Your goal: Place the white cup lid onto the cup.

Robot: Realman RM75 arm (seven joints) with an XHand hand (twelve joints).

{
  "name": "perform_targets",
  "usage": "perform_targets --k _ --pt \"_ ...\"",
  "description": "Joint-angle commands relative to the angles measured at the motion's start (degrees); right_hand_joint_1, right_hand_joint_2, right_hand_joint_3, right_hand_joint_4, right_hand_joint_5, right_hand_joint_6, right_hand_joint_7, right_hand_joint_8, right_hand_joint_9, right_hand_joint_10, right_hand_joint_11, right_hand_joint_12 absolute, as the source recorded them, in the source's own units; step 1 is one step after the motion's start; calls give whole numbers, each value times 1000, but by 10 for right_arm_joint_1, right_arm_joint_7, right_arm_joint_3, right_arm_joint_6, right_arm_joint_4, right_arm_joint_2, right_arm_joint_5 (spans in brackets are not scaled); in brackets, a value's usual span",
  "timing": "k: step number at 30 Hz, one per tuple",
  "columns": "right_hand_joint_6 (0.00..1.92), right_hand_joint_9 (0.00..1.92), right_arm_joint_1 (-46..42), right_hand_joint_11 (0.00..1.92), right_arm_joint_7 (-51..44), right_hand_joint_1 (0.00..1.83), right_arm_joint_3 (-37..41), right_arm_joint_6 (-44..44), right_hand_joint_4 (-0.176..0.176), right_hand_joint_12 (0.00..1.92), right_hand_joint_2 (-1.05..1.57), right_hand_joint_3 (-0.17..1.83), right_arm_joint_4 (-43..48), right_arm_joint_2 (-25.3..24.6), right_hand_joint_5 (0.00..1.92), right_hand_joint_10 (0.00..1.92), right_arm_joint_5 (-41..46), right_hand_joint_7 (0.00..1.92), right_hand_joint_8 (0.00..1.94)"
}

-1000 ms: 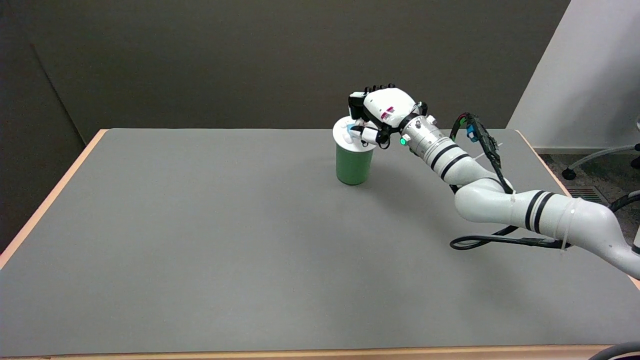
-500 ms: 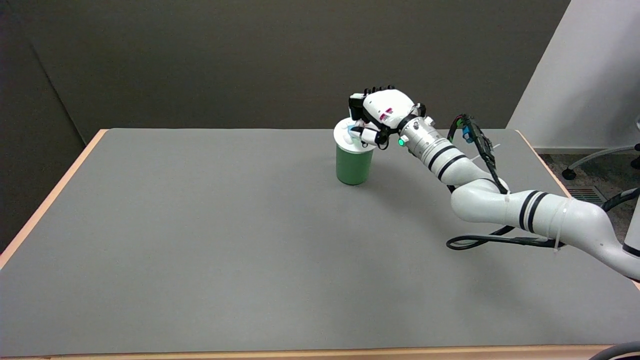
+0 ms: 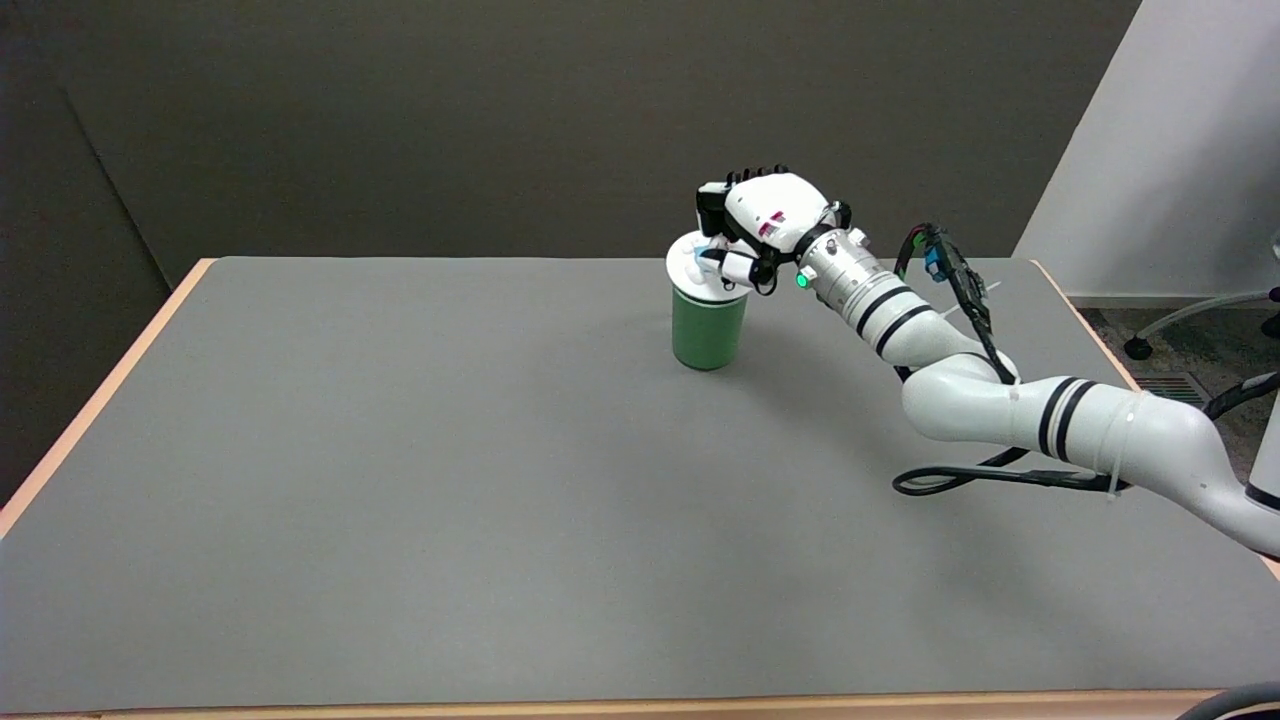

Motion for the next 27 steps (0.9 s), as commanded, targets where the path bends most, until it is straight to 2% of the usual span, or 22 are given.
perform_targets --k 1,12,18,27 --pt "1608 903 3 674 1 1177 3 -5 -104 1163 1168 169 -32 17 592 718 -7 882 1148" --pt "1595 909 -3 693 1 1181 3 -6 -107 1155 1170 158 -49 32 589 737 -3 891 1149" --pt "1588 922 -7 683 1 1180 3 -6 -96 1187 1140 208 -50 33 612 725 -3 896 1133" --pt "1576 933 -9 701 1 1188 3 -6 -105 1168 1137 199 -54 37 620 724 -4 914 1109"
